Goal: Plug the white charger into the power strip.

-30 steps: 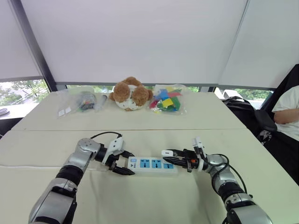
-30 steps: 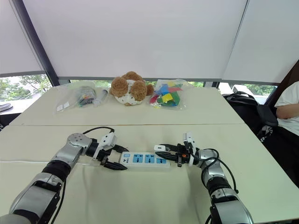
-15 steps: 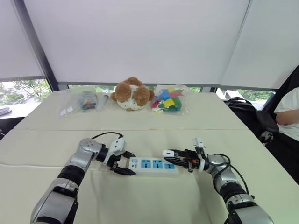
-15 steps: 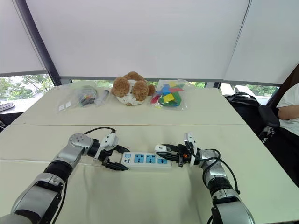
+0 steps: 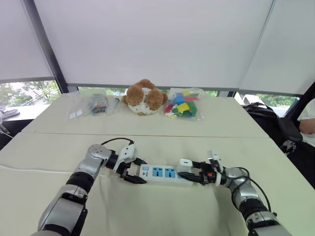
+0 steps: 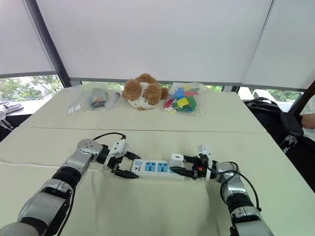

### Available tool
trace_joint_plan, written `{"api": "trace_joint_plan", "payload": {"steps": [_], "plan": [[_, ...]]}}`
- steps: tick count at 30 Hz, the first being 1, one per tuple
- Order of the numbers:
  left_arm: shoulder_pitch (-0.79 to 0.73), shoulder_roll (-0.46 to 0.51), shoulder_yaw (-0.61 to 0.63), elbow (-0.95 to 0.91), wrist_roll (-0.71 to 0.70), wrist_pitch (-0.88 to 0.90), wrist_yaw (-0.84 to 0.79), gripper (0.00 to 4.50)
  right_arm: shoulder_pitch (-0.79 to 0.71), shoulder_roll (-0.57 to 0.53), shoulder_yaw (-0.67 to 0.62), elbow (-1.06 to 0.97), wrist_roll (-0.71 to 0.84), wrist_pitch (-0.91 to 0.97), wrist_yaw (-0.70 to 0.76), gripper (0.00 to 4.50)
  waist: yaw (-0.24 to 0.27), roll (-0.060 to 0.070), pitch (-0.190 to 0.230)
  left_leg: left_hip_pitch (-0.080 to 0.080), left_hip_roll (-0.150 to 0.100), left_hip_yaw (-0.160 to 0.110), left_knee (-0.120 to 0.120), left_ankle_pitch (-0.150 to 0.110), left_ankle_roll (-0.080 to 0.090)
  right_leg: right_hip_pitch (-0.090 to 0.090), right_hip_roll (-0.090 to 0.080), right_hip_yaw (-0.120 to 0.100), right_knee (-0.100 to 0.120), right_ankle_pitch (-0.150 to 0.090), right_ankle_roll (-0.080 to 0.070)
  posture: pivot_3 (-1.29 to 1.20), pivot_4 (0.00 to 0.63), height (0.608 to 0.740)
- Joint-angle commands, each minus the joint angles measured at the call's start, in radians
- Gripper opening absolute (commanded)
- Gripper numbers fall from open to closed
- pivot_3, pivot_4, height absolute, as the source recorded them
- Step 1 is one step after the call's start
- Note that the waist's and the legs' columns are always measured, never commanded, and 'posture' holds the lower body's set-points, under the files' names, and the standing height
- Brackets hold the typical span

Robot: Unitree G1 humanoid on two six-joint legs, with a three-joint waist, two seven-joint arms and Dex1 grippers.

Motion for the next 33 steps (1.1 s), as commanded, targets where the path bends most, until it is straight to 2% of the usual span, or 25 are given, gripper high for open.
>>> {"api": "trace_joint_plan", "payload": {"steps": [1, 6, 10, 20, 23, 29, 33], "plan": [[-0.015, -0.017, -0.020, 0.026, 0.022, -0.018, -0.007, 2.99, 0.027, -0.014, 0.011, -0.018, -0.034, 0.026, -0.005, 4.49, 0.002, 0.001, 0.002, 0.000, 0.000, 0.000, 0.000, 0.000, 0.000, 0.000, 0.000, 0.000, 0.000, 0.000, 0.000, 0.00, 0.150, 0.739], [-0.032, -0.021, -0.017, 0.063, 0.029, -0.036, 0.000, 2.99, 0.042, -0.013, -0.011, -0.110, -0.008, 0.041, -0.017, 4.49, 0.003, 0.006, 0.006, -0.002, 0.000, 0.000, 0.000, 0.000, 0.000, -0.002, 0.000, 0.000, 0.000, 0.000, 0.000, 0.00, 0.150, 0.739], [-0.035, -0.023, -0.015, 0.078, 0.033, -0.045, 0.008, 2.99, 0.036, -0.015, -0.028, -0.223, 0.022, 0.097, -0.045, 4.49, 0.001, 0.009, 0.008, -0.009, -0.001, 0.000, 0.002, 0.000, 0.000, -0.008, 0.000, 0.001, 0.000, 0.000, 0.000, 0.00, 0.150, 0.739], [-0.034, -0.039, -0.015, 0.092, 0.037, -0.058, 0.024, 2.99, 0.025, -0.049, -0.015, -0.368, 0.032, 0.225, -0.078, 4.49, 0.008, 0.009, 0.008, -0.011, -0.002, 0.000, 0.003, 0.000, 0.000, -0.009, 0.000, 0.000, 0.000, 0.001, 0.001, 0.00, 0.150, 0.739], [-0.034, -0.041, -0.015, 0.096, 0.038, -0.062, 0.029, 2.99, 0.026, -0.049, -0.019, -0.384, 0.034, 0.243, -0.080, 3.74, 0.009, 0.009, 0.008, -0.011, -0.002, 0.000, 0.003, 0.000, 0.000, -0.009, 0.000, 0.000, 0.000, 0.001, 0.001, 0.00, 0.150, 0.739], [-0.026, -0.047, -0.013, 0.099, 0.037, -0.066, 0.039, 2.99, 0.033, -0.070, 0.003, -0.409, 0.026, 0.307, -0.046, 0.83, 0.019, 0.010, 0.008, -0.011, -0.002, 0.000, 0.003, 0.000, 0.000, -0.009, -0.001, 0.001, 0.000, 0.000, 0.001, 0.00, 0.150, 0.739], [-0.019, -0.050, -0.012, 0.081, 0.040, -0.043, 0.047, 2.99, 0.019, -0.092, 0.027, -0.388, 0.001, 0.339, -0.028, 0.84, 0.026, 0.010, 0.008, -0.011, -0.002, 0.000, 0.002, 0.000, 0.000, -0.009, -0.001, 0.000, -0.001, 0.000, 0.001, 0.00, 0.150, 0.739]]}}
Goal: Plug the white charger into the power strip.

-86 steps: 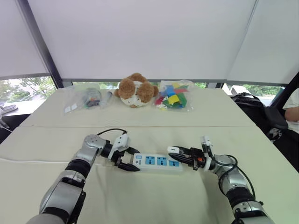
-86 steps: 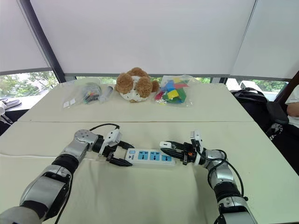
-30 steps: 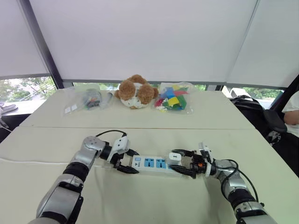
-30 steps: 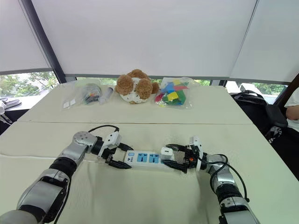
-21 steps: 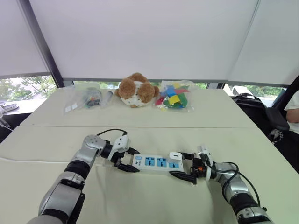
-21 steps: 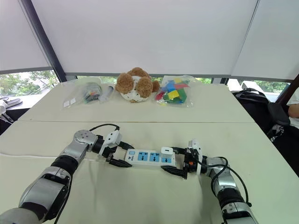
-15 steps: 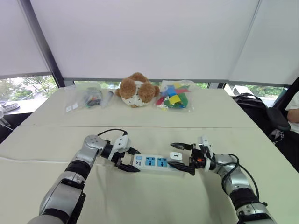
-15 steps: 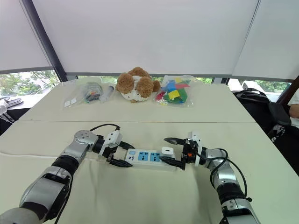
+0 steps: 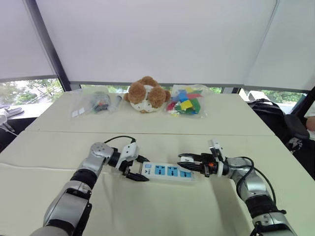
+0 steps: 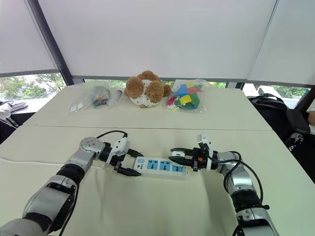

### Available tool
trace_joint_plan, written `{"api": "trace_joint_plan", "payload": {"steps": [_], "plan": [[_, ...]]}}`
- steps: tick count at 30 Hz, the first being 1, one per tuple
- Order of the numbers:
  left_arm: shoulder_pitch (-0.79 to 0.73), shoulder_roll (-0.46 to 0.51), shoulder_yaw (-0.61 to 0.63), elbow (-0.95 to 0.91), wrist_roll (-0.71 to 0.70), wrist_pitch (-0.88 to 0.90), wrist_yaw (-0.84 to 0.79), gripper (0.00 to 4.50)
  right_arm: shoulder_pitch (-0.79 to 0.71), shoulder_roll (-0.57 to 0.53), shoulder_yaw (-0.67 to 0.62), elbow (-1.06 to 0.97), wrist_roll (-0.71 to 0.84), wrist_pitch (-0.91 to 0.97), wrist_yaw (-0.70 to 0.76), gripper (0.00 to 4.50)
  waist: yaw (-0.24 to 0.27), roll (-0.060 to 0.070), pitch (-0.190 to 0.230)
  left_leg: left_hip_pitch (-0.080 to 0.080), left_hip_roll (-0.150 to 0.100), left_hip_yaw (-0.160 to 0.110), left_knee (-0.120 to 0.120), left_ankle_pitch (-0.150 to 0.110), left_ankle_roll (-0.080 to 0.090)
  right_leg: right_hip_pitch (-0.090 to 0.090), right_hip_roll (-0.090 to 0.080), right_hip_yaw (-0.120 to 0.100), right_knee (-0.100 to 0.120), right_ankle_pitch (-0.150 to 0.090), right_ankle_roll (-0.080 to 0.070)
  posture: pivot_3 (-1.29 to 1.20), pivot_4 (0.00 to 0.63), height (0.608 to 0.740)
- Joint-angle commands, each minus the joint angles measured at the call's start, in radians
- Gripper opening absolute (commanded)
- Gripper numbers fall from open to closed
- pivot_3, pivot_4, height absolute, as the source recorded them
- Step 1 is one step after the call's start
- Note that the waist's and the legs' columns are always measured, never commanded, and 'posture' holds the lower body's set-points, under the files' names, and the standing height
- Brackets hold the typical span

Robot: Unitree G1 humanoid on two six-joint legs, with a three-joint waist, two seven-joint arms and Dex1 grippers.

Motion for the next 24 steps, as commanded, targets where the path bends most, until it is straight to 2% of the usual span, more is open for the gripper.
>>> {"api": "trace_joint_plan", "payload": {"steps": [1, 9, 19, 21, 22, 23, 24], "plan": [[0.018, -0.012, -0.020, 0.009, 0.040, 0.025, 0.040, 2.99, -0.016, -0.027, 0.029, 0.014, -0.019, 0.016, 0.036, 0.84, 0.001, 0.000, 0.000, 0.000, 0.000, 0.000, 0.000, 0.000, 0.000, 0.000, 0.000, 0.000, 0.000, 0.000, 0.000, 0.00, 0.150, 0.739], [0.013, -0.019, -0.016, 0.023, 0.038, 0.007, 0.049, 2.99, -0.032, -0.013, 0.071, 0.195, -0.073, -0.076, 0.066, 0.84, 0.003, 0.000, -0.001, 0.000, 0.000, 0.000, 0.001, 0.000, 0.000, 0.001, 0.000, 0.000, -0.001, 0.000, 0.000, 0.00, 0.150, 0.739], [0.010, -0.016, -0.015, 0.027, 0.040, 0.007, 0.054, 2.99, -0.076, 0.006, 0.083, 0.308, -0.086, -0.113, 0.062, 0.84, -0.004, -0.002, -0.002, 0.006, -0.001, 0.000, 0.001, 0.000, 0.000, 0.007, 0.000, 0.001, -0.001, -0.001, -0.003, 0.00, 0.150, 0.739], [0.008, -0.017, -0.014, 0.030, 0.041, 0.007, 0.058, 2.99, -0.086, 0.004, 0.070, 0.299, -0.069, -0.101, 0.059, 1.90, -0.003, -0.003, -0.002, 0.008, -0.001, 0.000, 0.001, 0.000, 0.000, 0.008, 0.000, 0.001, -0.001, -0.001, -0.003, 0.00, 0.150, 0.739], [0.006, -0.019, -0.014, 0.033, 0.042, 0.007, 0.060, 2.99, -0.090, 0.002, 0.065, 0.296, -0.065, -0.099, 0.060, 2.19, 0.001, -0.003, -0.002, 0.008, -0.001, 0.000, 0.001, 0.000, 0.000, 0.008, 0.000, 0.001, -0.001, -0.001, -0.004, 0.00, 0.150, 0.739], [0.006, -0.019, -0.014, 0.034, 0.042, 0.007, 0.061, 2.99, -0.092, 0.000, 0.059, 0.286, -0.061, -0.093, 0.064, 2.77, 0.003, -0.001, -0.001, 0.006, -0.001, 0.000, 0.001, 0.000, 0.000, 0.007, 0.000, 0.001, -0.001, -0.001, -0.004, 0.00, 0.150, 0.739], [0.006, -0.018, -0.013, 0.036, 0.042, 0.006, 0.062, 2.99, -0.094, -0.003, 0.042, 0.265, -0.051, -0.107, 0.057, 3.16, 0.002, 0.002, -0.001, 0.004, -0.001, 0.000, 0.001, 0.000, 0.000, 0.005, 0.000, 0.001, -0.001, -0.001, -0.004, 0.00, 0.150, 0.739]]}}
